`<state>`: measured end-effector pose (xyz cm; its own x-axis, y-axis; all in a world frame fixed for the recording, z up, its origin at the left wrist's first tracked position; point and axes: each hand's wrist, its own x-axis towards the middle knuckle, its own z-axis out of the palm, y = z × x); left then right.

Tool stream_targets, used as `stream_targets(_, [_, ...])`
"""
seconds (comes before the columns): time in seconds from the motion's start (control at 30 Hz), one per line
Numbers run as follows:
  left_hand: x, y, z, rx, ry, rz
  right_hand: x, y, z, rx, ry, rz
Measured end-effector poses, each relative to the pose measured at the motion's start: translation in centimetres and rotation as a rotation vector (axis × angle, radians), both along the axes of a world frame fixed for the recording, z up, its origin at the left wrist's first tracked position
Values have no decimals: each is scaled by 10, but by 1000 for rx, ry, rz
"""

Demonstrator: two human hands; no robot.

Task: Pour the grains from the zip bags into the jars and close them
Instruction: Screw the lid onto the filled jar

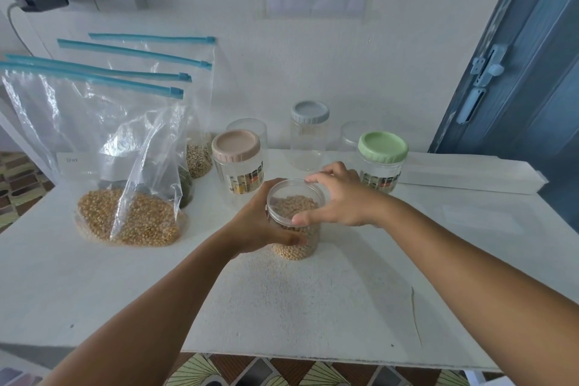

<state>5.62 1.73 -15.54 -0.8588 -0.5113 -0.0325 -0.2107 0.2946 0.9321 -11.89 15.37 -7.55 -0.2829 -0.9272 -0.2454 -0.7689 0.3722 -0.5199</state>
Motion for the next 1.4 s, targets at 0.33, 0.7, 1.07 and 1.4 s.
stream_targets(0.33, [-5,-7,11,-60,-63,-27,3,4,-1,-32,87,-42])
stream_targets(0.7, [-11,-3,2,-99,-32,-6,1,1,-4,-137,145,-121])
stream_targets(1.07, [-12,-5,-3,-160,-58,9,14,-7,-7,-147,379,-18])
stream_targets(1.4, [-13,-3,-4,-170,-49,7,12,-3,-12,-159,265,-34])
